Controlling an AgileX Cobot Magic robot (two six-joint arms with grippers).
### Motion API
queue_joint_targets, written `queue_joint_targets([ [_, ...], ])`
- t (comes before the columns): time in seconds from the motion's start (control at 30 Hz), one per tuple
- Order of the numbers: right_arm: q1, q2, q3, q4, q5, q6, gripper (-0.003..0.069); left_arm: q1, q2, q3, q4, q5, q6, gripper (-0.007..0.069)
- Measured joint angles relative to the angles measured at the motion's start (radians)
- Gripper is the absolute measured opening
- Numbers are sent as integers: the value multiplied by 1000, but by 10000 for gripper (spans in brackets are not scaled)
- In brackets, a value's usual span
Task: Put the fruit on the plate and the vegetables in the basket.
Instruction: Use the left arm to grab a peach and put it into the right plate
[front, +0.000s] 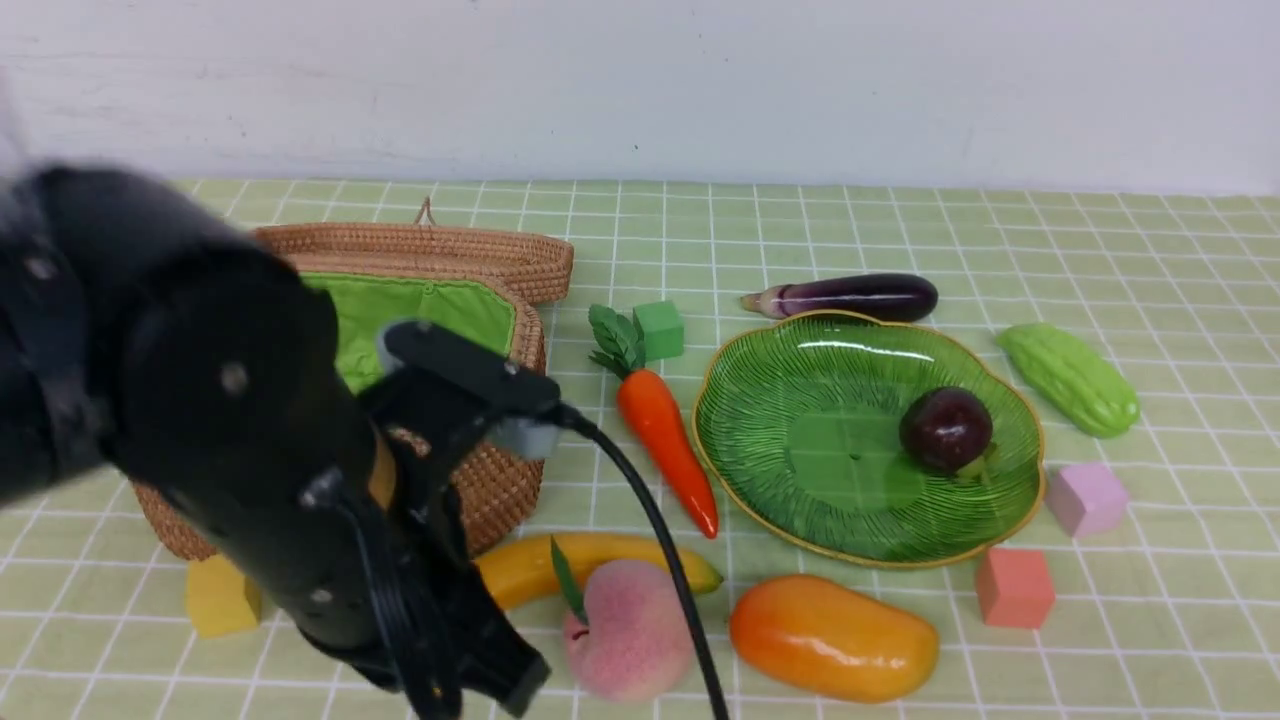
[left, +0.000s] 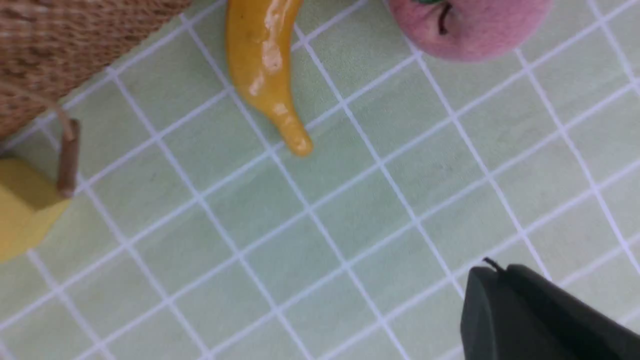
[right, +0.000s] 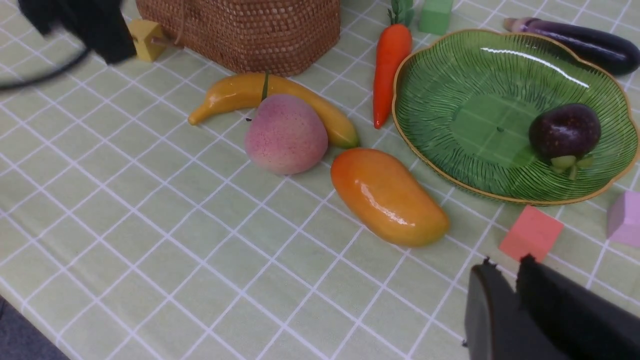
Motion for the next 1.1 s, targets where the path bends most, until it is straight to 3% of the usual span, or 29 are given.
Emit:
queue_joint_targets([
  [0.13, 0, 0, 0, 0, 0, 0, 86, 0, 27, 7, -36, -94, 57, 128],
  [0.3, 0, 0, 0, 0, 0, 0, 87, 0, 104, -50, -90, -78, 102, 263],
  [0.5, 0, 0, 0, 0, 0, -1, 91, -65, 164, -134, -60, -82, 117, 309],
  [0.63, 0, 0, 0, 0, 0, -1, 94, -118, 176, -170, -14, -120, 199, 349],
  [0.83, 0, 0, 0, 2, 0, -1, 95, -129, 247, -184, 97, -179, 250, 635],
  [1.1, 0, 0, 0, 2, 0, -1, 95, -129, 335, -184, 199, -235, 239, 669],
])
